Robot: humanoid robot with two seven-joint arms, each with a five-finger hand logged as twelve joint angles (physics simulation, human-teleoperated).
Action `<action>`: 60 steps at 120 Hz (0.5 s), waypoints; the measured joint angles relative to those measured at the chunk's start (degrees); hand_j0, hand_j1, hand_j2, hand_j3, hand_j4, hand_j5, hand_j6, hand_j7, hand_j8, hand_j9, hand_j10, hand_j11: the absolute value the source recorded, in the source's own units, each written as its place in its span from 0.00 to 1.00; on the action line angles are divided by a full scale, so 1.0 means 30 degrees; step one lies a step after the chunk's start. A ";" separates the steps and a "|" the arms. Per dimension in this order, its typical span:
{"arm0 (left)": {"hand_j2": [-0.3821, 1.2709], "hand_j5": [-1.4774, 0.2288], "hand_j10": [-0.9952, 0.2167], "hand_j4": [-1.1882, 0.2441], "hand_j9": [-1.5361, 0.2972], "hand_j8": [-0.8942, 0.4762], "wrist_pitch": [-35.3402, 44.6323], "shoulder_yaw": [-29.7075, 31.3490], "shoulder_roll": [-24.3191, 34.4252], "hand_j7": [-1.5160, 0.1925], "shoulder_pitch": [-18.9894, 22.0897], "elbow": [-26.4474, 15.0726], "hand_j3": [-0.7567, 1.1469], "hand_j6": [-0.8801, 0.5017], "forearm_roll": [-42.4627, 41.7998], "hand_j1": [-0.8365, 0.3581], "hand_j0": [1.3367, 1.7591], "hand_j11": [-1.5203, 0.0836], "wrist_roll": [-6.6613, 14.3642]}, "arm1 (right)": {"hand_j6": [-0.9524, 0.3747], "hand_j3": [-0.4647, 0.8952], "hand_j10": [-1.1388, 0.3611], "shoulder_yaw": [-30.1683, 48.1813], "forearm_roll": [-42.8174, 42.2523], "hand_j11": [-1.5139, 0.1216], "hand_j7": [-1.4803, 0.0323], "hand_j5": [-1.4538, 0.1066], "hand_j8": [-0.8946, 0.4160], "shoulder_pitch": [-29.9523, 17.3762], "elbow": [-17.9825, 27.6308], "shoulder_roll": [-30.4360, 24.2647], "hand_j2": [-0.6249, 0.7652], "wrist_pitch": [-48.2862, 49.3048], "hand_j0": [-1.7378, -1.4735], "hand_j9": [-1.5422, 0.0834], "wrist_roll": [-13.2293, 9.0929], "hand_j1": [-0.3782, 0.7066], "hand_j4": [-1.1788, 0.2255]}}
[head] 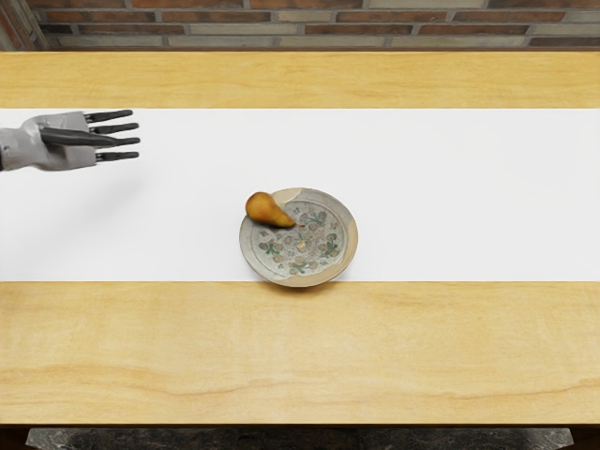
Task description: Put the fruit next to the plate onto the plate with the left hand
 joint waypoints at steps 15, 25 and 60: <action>0.23 0.87 0.82 0.83 0.84 0.65 -0.0001 0.0021 0.0685 0.89 0.0330 -0.0002 0.40 0.64 -0.0135 0.99 0.76 0.95 0.0000 | 0.72 0.34 0.76 -0.0009 -0.0002 0.93 0.98 0.93 0.68 0.0004 -0.0010 0.0000 0.45 -0.0015 0.30 0.95 0.0000 0.03 0.84; 0.23 0.87 0.82 0.83 0.84 0.66 -0.0001 0.0033 0.1252 0.89 0.0572 0.0012 0.40 0.64 -0.0157 0.99 0.76 0.95 0.0000 | 0.72 0.34 0.76 -0.0010 0.0002 0.93 0.98 0.93 0.68 0.0005 -0.0017 0.0000 0.45 -0.0020 0.30 0.95 0.0000 0.03 0.84; 0.23 0.87 0.82 0.83 0.84 0.66 -0.0002 0.0060 0.2330 0.89 0.0720 0.0047 0.40 0.64 -0.0168 0.99 0.76 0.95 0.0000 | 0.72 0.34 0.76 -0.0011 -0.0011 0.93 0.98 0.93 0.68 0.0006 -0.0010 0.0000 0.45 -0.0010 0.30 0.95 0.0000 0.03 0.84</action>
